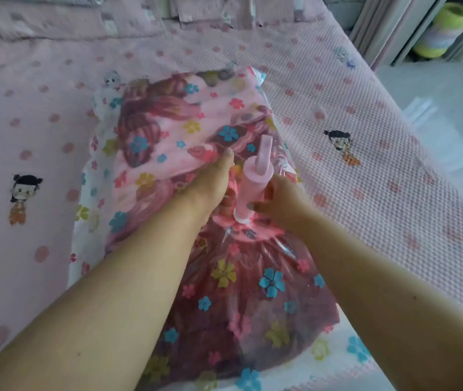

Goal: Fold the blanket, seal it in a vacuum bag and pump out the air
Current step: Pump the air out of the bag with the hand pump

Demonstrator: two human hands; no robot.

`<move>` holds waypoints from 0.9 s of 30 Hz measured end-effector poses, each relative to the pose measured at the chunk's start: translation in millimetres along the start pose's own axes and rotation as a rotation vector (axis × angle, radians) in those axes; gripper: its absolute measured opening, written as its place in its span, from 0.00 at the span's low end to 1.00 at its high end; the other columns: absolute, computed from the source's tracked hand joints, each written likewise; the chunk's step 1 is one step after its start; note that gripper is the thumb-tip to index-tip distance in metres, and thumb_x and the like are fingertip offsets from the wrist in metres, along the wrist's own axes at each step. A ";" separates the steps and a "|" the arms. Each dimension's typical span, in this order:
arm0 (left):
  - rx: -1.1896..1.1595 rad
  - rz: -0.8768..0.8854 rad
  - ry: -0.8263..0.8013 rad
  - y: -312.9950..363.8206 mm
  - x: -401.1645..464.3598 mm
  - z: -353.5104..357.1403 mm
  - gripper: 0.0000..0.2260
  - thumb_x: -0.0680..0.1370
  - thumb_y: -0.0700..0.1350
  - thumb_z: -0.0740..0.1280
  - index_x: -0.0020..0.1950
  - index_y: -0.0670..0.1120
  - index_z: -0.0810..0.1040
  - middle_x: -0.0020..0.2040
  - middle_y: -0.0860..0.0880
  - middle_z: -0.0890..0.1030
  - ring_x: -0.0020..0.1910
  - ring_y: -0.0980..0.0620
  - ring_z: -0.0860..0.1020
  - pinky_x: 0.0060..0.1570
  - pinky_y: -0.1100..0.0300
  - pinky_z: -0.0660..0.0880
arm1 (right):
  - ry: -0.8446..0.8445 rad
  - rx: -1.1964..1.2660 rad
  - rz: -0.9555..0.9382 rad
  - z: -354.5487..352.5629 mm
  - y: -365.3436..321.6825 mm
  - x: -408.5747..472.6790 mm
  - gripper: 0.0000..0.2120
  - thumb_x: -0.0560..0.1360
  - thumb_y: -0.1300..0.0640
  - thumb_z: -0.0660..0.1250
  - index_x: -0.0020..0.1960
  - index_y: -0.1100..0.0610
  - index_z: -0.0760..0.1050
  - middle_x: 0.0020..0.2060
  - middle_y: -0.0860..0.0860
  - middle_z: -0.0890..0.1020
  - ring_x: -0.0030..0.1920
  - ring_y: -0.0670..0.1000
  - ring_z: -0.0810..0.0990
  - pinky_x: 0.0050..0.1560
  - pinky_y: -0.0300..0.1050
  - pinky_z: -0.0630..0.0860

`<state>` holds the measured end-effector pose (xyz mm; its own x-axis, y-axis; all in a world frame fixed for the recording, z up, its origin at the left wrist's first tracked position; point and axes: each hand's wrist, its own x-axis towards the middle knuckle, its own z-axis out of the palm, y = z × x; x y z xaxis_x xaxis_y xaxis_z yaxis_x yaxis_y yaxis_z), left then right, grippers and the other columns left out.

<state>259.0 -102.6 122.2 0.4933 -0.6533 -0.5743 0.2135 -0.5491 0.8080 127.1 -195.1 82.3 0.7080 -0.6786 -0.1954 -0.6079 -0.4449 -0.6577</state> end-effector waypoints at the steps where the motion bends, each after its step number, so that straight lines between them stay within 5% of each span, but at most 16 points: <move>1: -0.065 -0.133 -0.078 3.7 -6.3 2.6 0.27 0.76 0.68 0.53 0.57 0.49 0.78 0.46 0.40 0.84 0.41 0.43 0.82 0.46 0.46 0.81 | -0.025 -0.014 -0.010 -1.3 -2.0 -4.3 0.12 0.69 0.62 0.71 0.43 0.49 0.70 0.35 0.43 0.74 0.36 0.48 0.75 0.35 0.29 0.68; 3: -0.188 -0.302 -0.164 6.7 -16.2 9.1 0.31 0.74 0.71 0.56 0.52 0.43 0.77 0.33 0.40 0.82 0.28 0.46 0.80 0.30 0.54 0.80 | -0.103 0.016 -0.013 -5.3 -4.2 -16.2 0.19 0.70 0.71 0.63 0.42 0.46 0.73 0.35 0.44 0.77 0.41 0.52 0.79 0.40 0.38 0.74; 5: -0.324 -0.380 -0.195 4.9 -20.4 14.8 0.24 0.75 0.62 0.65 0.51 0.40 0.77 0.31 0.42 0.80 0.25 0.48 0.78 0.26 0.59 0.77 | -0.179 0.127 0.010 -15.0 -8.2 -31.7 0.24 0.70 0.75 0.60 0.51 0.47 0.78 0.40 0.47 0.82 0.45 0.53 0.82 0.48 0.47 0.79; 7: -0.470 -0.456 -0.239 2.7 -24.7 20.3 0.15 0.74 0.51 0.68 0.52 0.40 0.78 0.31 0.44 0.79 0.24 0.50 0.77 0.23 0.61 0.75 | -0.141 0.344 0.096 -27.2 -12.9 -46.4 0.19 0.74 0.70 0.62 0.56 0.51 0.79 0.39 0.45 0.83 0.41 0.47 0.82 0.46 0.45 0.79; 9: -0.567 -0.522 -0.243 -2.4 -29.6 27.0 0.14 0.73 0.48 0.67 0.52 0.39 0.77 0.31 0.44 0.79 0.24 0.49 0.78 0.23 0.61 0.76 | 0.031 0.563 0.185 -40.0 -22.8 -69.6 0.09 0.79 0.56 0.62 0.55 0.50 0.80 0.32 0.45 0.83 0.33 0.43 0.81 0.35 0.38 0.75; 11: -0.598 -0.550 -0.233 -10.2 -35.5 36.1 0.13 0.72 0.46 0.64 0.52 0.39 0.75 0.31 0.43 0.79 0.25 0.48 0.78 0.24 0.60 0.76 | 0.142 0.636 0.153 -47.1 -35.4 -98.6 0.20 0.75 0.33 0.57 0.54 0.45 0.78 0.31 0.44 0.82 0.31 0.43 0.80 0.30 0.36 0.73; 13: -0.618 -0.560 -0.236 -20.7 -40.5 45.6 0.12 0.72 0.47 0.62 0.51 0.42 0.75 0.30 0.44 0.78 0.26 0.48 0.78 0.28 0.58 0.78 | 0.150 0.510 0.118 -44.9 -47.1 -125.6 0.28 0.66 0.22 0.54 0.53 0.38 0.75 0.36 0.43 0.83 0.33 0.44 0.81 0.33 0.42 0.76; 16: -0.651 -0.566 -0.244 -32.5 -45.3 56.2 0.15 0.76 0.55 0.62 0.51 0.43 0.75 0.33 0.45 0.80 0.29 0.47 0.80 0.35 0.57 0.77 | 0.085 0.400 0.114 -26.0 -52.3 -147.3 0.16 0.71 0.30 0.58 0.49 0.38 0.74 0.36 0.54 0.81 0.34 0.56 0.80 0.33 0.54 0.76; 18: -0.658 -0.554 -0.196 -39.8 -46.2 61.1 0.20 0.79 0.59 0.60 0.50 0.41 0.74 0.31 0.41 0.81 0.28 0.46 0.81 0.31 0.60 0.75 | 0.062 0.480 0.163 -16.5 -51.8 -151.7 0.11 0.75 0.36 0.59 0.46 0.40 0.75 0.35 0.58 0.80 0.32 0.60 0.76 0.32 0.51 0.73; 22: -0.752 -0.624 -0.154 -60.6 -45.1 66.2 0.24 0.76 0.61 0.64 0.48 0.38 0.76 0.36 0.42 0.82 0.34 0.46 0.82 0.34 0.57 0.76 | -0.077 0.740 0.288 -7.1 -46.1 -160.6 0.20 0.67 0.31 0.58 0.45 0.43 0.79 0.35 0.45 0.79 0.36 0.46 0.76 0.34 0.37 0.69; 27: -0.832 -0.598 -0.103 -65.8 -42.8 73.4 0.15 0.77 0.53 0.65 0.51 0.41 0.73 0.34 0.43 0.80 0.26 0.48 0.80 0.25 0.65 0.73 | -0.088 0.952 0.344 -6.4 -52.0 -175.7 0.21 0.69 0.34 0.58 0.29 0.50 0.73 0.28 0.53 0.78 0.29 0.49 0.74 0.34 0.43 0.70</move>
<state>162.0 -76.7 83.9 0.0477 -0.4547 -0.8894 0.9362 -0.2900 0.1984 32.0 -56.5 155.5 0.5960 -0.6195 -0.5109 -0.2721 0.4429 -0.8543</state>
